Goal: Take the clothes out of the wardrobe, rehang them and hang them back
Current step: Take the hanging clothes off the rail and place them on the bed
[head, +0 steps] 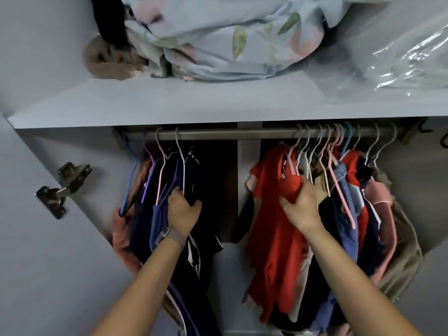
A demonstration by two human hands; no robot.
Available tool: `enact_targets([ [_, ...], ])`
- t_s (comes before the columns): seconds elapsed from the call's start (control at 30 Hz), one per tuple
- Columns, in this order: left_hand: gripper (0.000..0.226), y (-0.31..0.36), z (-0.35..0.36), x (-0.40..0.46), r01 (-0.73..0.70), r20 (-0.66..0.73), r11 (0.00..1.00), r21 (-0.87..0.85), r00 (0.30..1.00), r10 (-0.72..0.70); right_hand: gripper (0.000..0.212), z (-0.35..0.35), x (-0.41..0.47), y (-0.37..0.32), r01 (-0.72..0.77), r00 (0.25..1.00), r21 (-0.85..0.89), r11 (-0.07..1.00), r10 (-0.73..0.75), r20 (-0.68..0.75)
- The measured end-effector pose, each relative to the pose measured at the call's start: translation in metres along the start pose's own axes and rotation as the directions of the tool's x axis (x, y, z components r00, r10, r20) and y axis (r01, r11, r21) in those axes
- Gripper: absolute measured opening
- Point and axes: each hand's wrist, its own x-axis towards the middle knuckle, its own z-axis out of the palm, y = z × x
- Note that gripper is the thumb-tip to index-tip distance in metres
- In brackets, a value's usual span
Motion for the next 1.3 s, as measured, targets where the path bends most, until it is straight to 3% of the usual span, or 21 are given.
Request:
enact_targets([
  [0.07, 0.058, -0.005, 0.001, 0.011, 0.087, 0.093, 0.994, -0.061, 0.992, -0.082, 0.065, 0.013, 0.003, -0.002, -0.08, 0.997, 0.038, 0.996, 0.08, -0.004],
  [0.2, 0.051, -0.018, 0.001, 0.025, 0.121, 0.186, 0.99, -0.066, 0.977, -0.107, 0.04, 0.034, 0.011, -0.022, -0.314, 0.942, 0.375, 0.872, 0.334, 0.013],
  [0.33, 0.035, -0.024, 0.0, 0.04, 0.119, 0.258, 0.989, -0.083, 0.962, -0.094, 0.003, 0.054, 0.024, -0.058, -0.345, 0.937, 0.534, 0.772, 0.313, 0.152],
  [0.47, 0.034, -0.027, 0.003, 0.048, 0.165, 0.239, 0.958, -0.232, 0.965, -0.109, 0.01, 0.075, -0.004, -0.073, -0.247, 0.937, 0.419, 0.874, 0.104, 0.335],
  [0.63, 0.031, -0.026, 0.003, 0.05, 0.14, 0.234, 0.949, -0.282, 0.969, -0.073, 0.007, 0.09, -0.006, -0.07, -0.168, 0.971, 0.355, 0.92, 0.092, 0.222],
  [0.73, 0.033, -0.017, 0.011, 0.047, 0.086, 0.308, 0.956, -0.281, 0.951, 0.005, 0.008, 0.089, 0.002, -0.072, -0.171, 0.959, 0.313, 0.934, 0.086, 0.269],
  [0.87, 0.033, 0.005, 0.031, 0.042, 0.02, 0.391, 0.958, -0.286, 0.915, 0.098, 0.013, 0.09, 0.026, -0.069, -0.208, 0.966, 0.336, 0.919, 0.139, 0.218],
  [1.1, 0.037, 0.015, 0.051, 0.022, -0.044, 0.469, 0.954, -0.298, 0.863, 0.187, 0.021, 0.109, 0.051, -0.073, -0.312, 0.892, 0.307, 0.899, 0.166, 0.421],
  [1.3, 0.034, 0.005, 0.042, 0.02, 0.047, 0.392, 0.929, -0.368, 0.913, 0.109, 0.01, 0.123, 0.06, -0.07, -0.244, 0.892, 0.237, 0.94, 0.122, 0.436],
])
